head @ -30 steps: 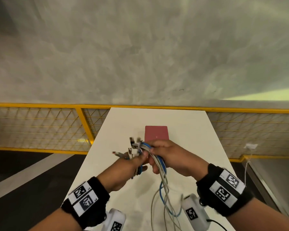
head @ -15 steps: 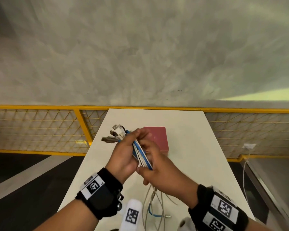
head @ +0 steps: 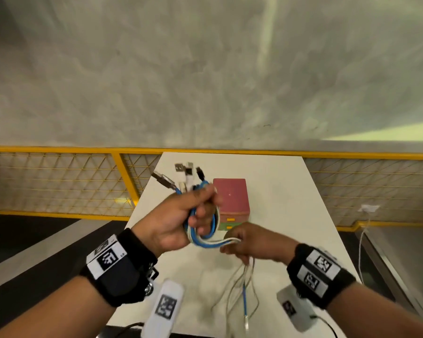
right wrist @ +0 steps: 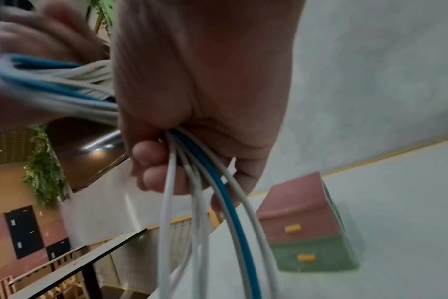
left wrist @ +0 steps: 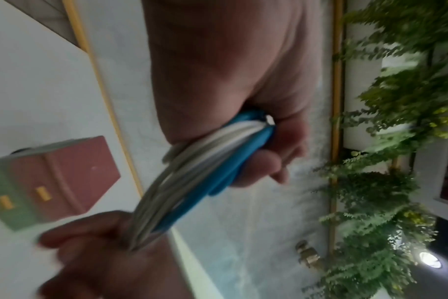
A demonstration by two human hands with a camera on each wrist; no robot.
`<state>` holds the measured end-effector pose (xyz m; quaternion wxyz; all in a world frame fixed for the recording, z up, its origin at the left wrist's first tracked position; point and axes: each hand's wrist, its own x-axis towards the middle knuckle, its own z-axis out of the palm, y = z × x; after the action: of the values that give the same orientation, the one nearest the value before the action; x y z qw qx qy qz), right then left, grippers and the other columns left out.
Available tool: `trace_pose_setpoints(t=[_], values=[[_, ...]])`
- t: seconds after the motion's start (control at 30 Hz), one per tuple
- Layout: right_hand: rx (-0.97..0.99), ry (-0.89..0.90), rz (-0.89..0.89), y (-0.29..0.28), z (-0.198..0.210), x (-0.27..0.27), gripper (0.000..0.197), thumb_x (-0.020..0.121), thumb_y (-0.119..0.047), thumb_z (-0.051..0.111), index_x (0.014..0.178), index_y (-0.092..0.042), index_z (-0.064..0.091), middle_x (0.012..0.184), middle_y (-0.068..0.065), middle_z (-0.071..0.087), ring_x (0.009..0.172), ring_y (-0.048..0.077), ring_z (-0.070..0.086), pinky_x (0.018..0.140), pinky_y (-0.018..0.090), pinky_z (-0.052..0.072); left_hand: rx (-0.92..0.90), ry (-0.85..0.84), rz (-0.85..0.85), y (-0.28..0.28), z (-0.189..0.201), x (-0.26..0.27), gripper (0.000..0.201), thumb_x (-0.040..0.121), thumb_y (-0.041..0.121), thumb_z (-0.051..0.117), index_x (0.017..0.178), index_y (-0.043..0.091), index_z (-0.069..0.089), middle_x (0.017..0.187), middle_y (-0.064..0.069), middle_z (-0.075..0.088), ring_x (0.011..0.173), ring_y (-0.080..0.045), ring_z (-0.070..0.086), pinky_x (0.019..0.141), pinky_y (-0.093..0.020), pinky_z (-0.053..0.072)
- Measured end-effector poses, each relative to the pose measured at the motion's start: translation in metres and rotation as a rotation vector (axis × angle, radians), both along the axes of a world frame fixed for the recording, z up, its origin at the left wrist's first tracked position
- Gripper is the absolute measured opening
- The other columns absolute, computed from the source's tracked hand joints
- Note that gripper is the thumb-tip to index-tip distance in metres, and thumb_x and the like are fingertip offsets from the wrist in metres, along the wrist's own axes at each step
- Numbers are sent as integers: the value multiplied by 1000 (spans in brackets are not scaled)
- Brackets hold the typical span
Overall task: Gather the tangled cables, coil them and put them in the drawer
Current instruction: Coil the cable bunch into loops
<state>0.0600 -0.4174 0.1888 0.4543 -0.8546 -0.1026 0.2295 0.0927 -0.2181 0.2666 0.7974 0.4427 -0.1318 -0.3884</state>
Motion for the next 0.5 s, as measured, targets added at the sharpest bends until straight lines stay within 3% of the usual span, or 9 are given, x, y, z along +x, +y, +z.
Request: trace_pose_setpoints(t=[0.07,0.17,0.3,0.37,0.43,0.5], values=[[-126,-51,49,-6,17,12,10,83,-24,70,81,-15,70,50,-6,58,45,13,52,56,26,44,121,-39,-174,9,-11,-9,41,77,39,80,87,1,68,50,1,49,35,-5,42,43,-22,44],[-295,-104,88,-6,42,23,14,81,-25,72,89,-13,72,62,-1,60,44,13,49,50,26,44,369,-166,-302,13,-15,-15,45,81,44,74,91,1,71,49,1,53,38,-8,42,47,-24,42],[-354,-170,70,1,67,27,9,81,-25,71,76,-17,69,67,5,60,47,16,49,46,24,39,841,-507,-458,11,-6,-16,30,92,40,62,103,13,67,77,-1,75,49,-16,51,58,-30,42],[-315,-212,29,2,77,25,16,82,-27,70,68,-21,63,62,2,59,45,15,52,45,22,40,1011,-630,-352,9,-12,-15,23,92,44,62,104,23,63,66,6,73,53,-16,54,56,-23,41],[-220,-202,-32,3,83,22,16,86,-28,67,74,-19,62,58,1,59,45,14,56,47,23,45,947,-681,-92,4,-21,-12,10,95,37,60,104,32,60,55,14,65,50,-11,57,51,-17,41],[-62,-153,-121,7,85,17,15,91,-27,61,81,-16,61,59,1,59,48,15,57,50,26,47,811,-573,181,-2,-28,-7,12,98,33,57,106,26,60,55,9,64,46,-7,58,51,-17,41]])
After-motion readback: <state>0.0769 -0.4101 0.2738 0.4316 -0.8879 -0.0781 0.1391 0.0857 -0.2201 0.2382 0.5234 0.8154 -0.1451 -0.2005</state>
